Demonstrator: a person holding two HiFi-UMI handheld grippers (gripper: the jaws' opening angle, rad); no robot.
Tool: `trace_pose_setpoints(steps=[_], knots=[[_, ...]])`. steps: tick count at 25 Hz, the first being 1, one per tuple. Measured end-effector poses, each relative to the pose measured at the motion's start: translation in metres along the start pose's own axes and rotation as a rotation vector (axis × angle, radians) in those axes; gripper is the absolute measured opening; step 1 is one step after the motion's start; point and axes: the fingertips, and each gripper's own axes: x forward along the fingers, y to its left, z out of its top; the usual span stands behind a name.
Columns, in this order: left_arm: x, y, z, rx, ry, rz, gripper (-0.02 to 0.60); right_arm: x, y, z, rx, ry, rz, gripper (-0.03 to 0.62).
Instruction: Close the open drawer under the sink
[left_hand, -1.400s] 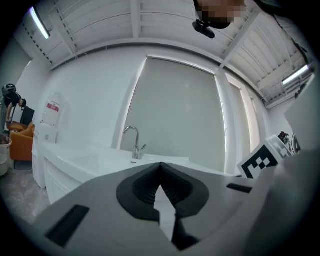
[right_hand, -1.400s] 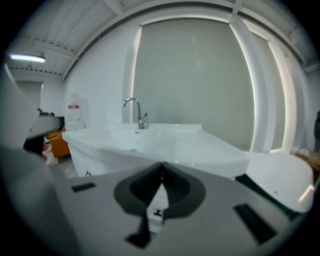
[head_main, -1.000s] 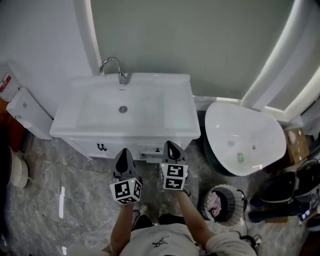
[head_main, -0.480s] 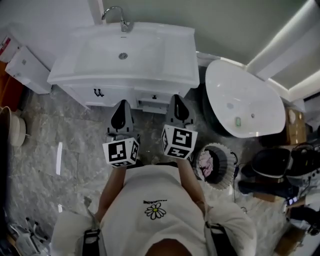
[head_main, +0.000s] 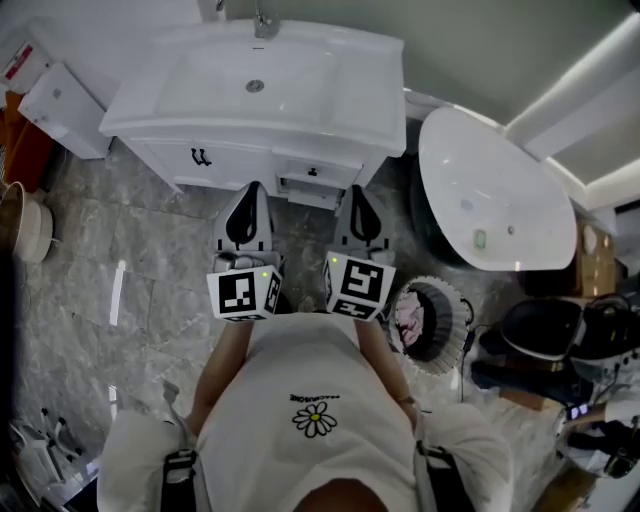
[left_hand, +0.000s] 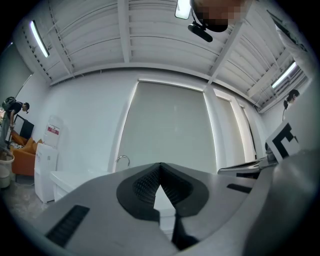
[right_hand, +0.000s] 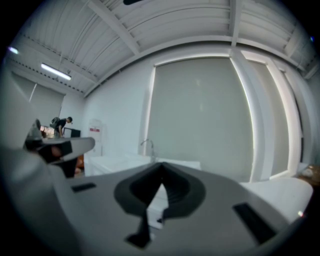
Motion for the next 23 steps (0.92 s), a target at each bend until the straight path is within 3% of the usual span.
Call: trace_pose_setpoints(steps=[23], knots=[[-0.001, -0.004, -0.001, 0.0, -0.011, 0.016, 0.018, 0.0, -0.008, -0.015, 0.003, 0.031, 0.023, 0.028]])
